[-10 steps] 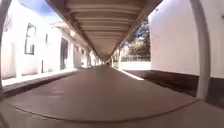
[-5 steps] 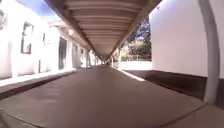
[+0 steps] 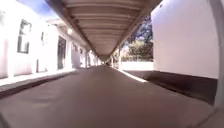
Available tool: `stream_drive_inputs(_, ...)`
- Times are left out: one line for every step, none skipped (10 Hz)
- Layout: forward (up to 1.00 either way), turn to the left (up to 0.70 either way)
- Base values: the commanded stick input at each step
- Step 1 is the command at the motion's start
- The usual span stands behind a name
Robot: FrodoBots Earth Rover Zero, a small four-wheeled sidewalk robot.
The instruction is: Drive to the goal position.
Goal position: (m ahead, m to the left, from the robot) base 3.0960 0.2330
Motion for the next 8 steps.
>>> stream_drive_inputs(0.50,0.00)
stream_drive_inputs(0.50,0.00)
stream_drive_inputs(0.50,0.00)
stream_drive_inputs(0.50,0.00)
stream_drive_inputs(0.50,0.00)
stream_drive_inputs(0.50,0.00)
stream_drive_inputs(0.50,0.00)
stream_drive_inputs(0.50,0.00)
